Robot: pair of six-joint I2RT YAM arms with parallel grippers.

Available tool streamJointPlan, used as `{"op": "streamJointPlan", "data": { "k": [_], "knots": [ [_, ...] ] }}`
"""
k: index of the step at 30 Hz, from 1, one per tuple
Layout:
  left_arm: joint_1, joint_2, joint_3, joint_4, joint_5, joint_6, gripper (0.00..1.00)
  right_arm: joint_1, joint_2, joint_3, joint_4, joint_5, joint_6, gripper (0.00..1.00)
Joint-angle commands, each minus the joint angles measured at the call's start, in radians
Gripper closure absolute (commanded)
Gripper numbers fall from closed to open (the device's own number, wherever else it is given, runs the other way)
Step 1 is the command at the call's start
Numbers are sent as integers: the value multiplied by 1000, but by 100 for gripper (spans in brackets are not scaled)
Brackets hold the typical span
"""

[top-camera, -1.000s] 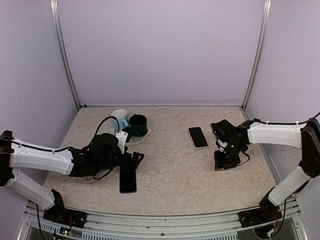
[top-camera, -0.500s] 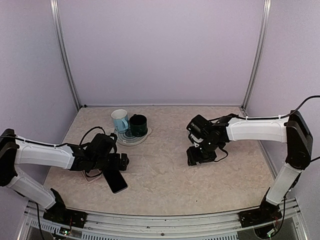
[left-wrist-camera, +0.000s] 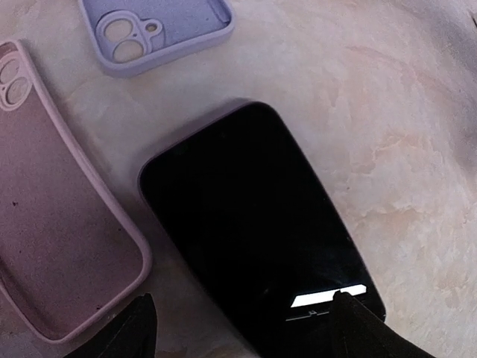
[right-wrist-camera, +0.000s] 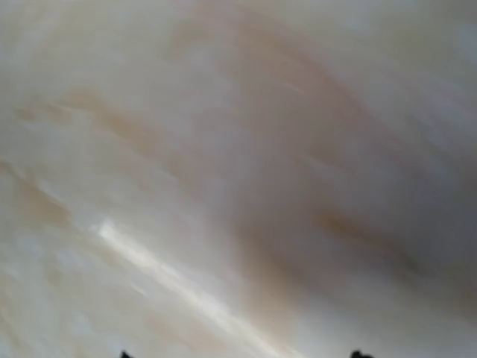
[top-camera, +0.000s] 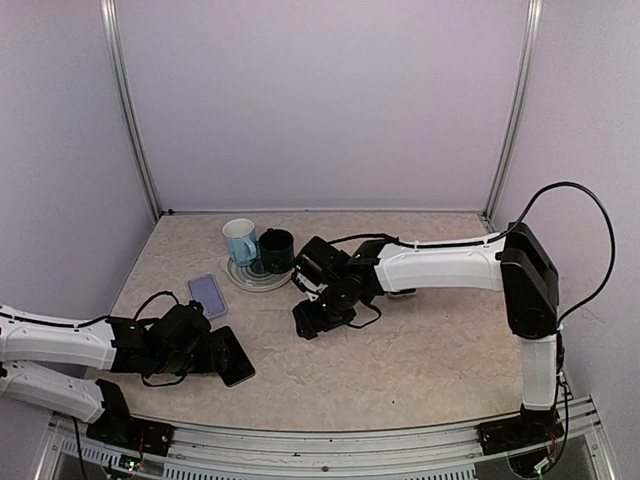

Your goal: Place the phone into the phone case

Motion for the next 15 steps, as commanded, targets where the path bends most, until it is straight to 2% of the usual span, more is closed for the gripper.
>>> {"op": "streamJointPlan", "data": {
  "k": [1,3,7,10,15],
  "knots": [
    [53,9,-36,27,29,-4,20,40,97,127,-3,-23,-71,37],
    [61,59,-37,75,81,15,20,45,119,158,-19,-11,-77,37],
    [6,166,-9,161,135,59,22,46,96,132,-12,23,-70,37],
    [-72,240,64,232,181,137,23,46,57,82,-7,51,-57,35],
    [-110,403,206,285,297,222,25,28,-17,0,-77,168,6,30]
  ]
}}
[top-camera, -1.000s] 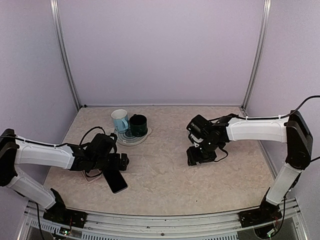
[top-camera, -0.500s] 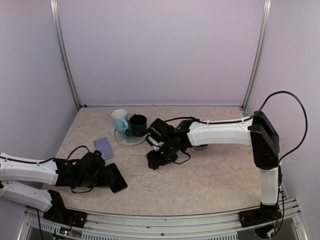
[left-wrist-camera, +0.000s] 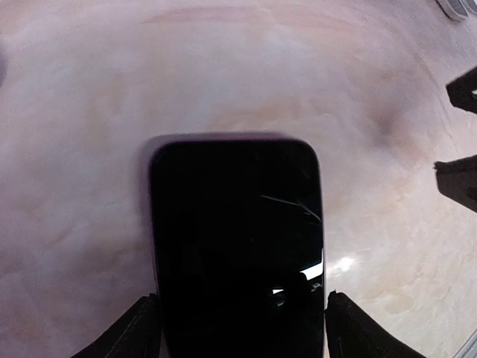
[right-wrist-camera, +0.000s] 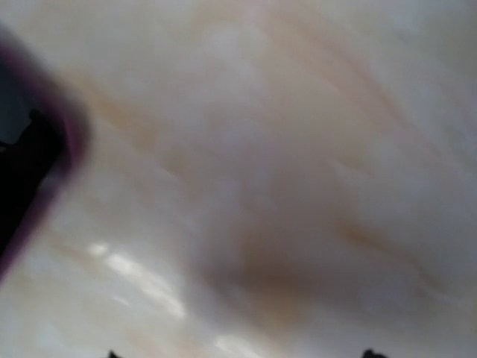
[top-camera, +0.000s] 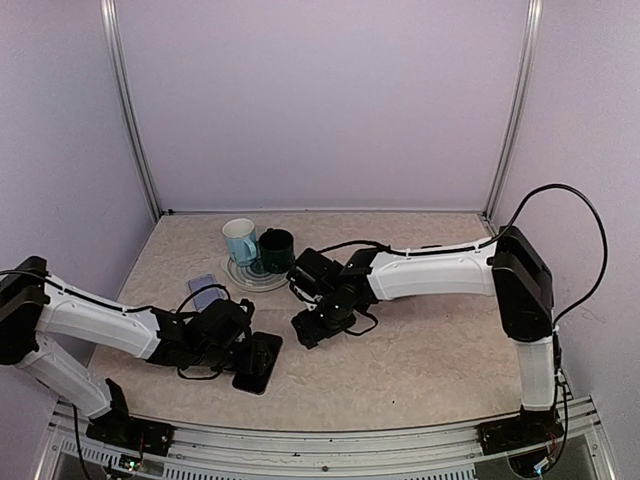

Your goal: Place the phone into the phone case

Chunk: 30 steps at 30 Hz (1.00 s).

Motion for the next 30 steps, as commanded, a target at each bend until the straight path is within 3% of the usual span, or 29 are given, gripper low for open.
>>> {"op": "streamJointPlan", "data": {
  "k": [1,4,7,12,15,20,26,30],
  "knots": [
    [-44,135,122,80,207,96,25,-23,-120,-92,-75,130,69,29],
    [-92,203,248,72,251,145,25,-66,-215,-208,-77,159,122,28],
    [-74,196,357,-14,173,228,21,-101,-316,-309,-55,179,136,28],
    [255,145,375,-104,98,248,17,-107,-367,-328,-79,205,94,28],
    [349,146,368,-132,-4,268,12,-107,-357,-312,-102,217,82,28],
    [479,185,368,-131,-19,278,12,-107,-350,-313,-99,220,70,28],
    [507,278,371,-107,13,299,19,-107,-348,-322,-91,220,66,28],
    [510,349,370,-91,50,289,32,-107,-346,-326,-82,213,62,28]
  ]
}}
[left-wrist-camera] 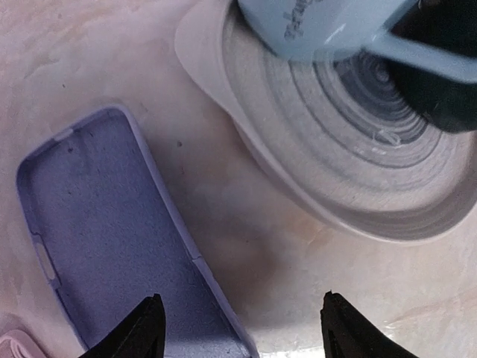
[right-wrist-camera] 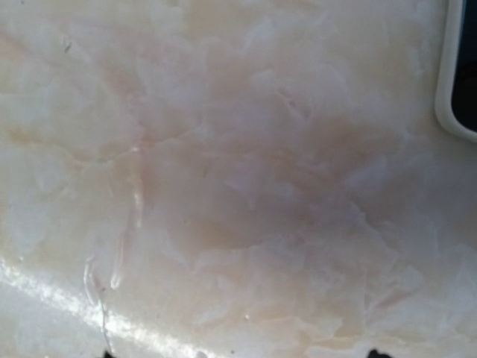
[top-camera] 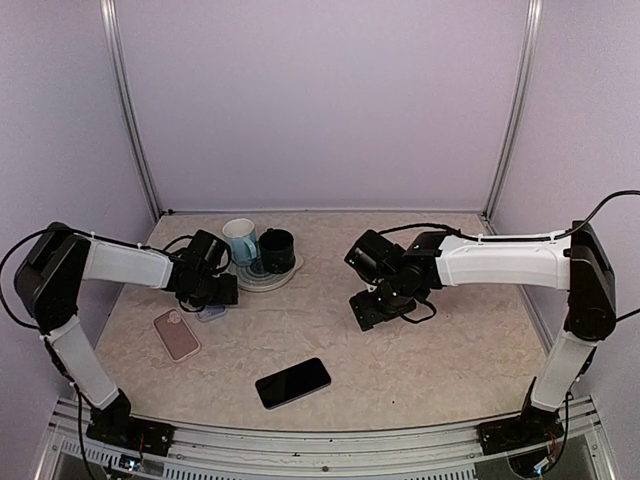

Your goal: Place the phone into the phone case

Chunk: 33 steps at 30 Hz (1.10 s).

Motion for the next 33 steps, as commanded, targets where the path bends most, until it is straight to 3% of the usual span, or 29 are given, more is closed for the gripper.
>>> {"op": "streamJointPlan", "data": {
  "k": [1,4,11,15,24,30,33],
  "knots": [
    [2,75,-12,14,47,5,35,6,9,-4,6,12,-9,28],
    [1,96,-36,32,75,-12,43,6,-1,-7,8,16,-16,28],
    [-43,26,-144,42,109,-41,99,6,-5,23,2,17,-37,27],
    [-123,-66,-228,17,125,-77,100,6,-12,36,1,3,-50,27],
    [-422,-242,-303,-139,187,-145,100,0,-71,39,-8,-11,-90,27],
    [-608,-255,-232,-128,199,105,100,-46,-117,24,27,-69,-167,23],
    [-669,-226,-188,-74,250,268,100,-94,-124,29,75,-212,-271,23]
  ]
}}
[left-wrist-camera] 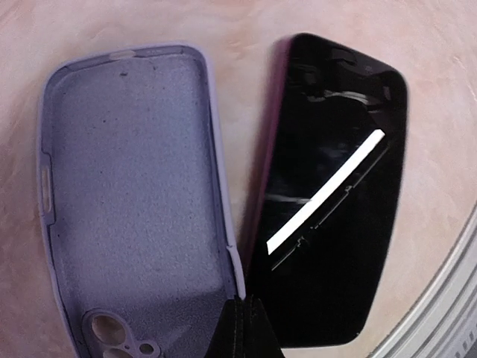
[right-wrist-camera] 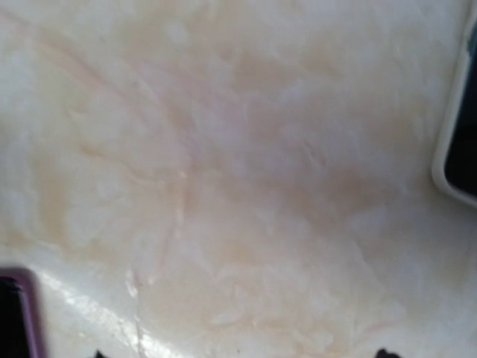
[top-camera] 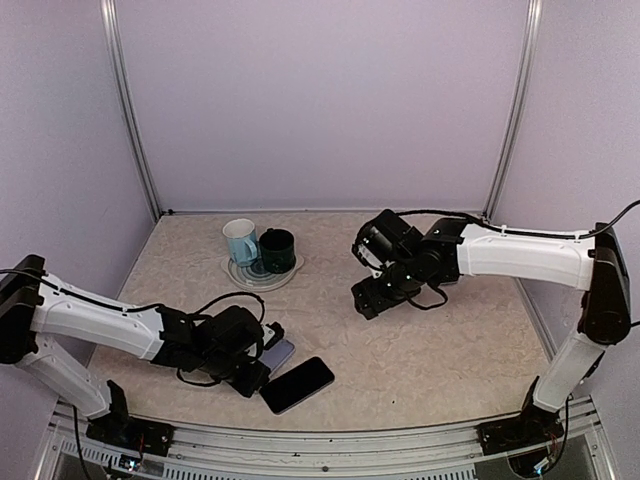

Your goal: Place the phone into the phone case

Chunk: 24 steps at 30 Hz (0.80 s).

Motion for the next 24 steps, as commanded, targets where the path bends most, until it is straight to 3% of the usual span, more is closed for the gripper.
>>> {"op": "streamJointPlan", "data": {
  "k": [1,5,12,19,24],
  "knots": [
    [-91,28,69,56,98,307,100,-79,-37,24,77,-190,-160,22],
    [-139,47,112,58,-20,441,100,-107,27,76,113,-342,-273,21],
    [-226,114,136,48,-203,570,100,-78,290,239,186,-619,-387,25],
    [-244,110,136,55,-230,627,100,14,506,409,112,-828,-560,25],
    [-245,111,127,54,-234,628,100,56,526,371,92,-892,-634,27]
  ]
}}
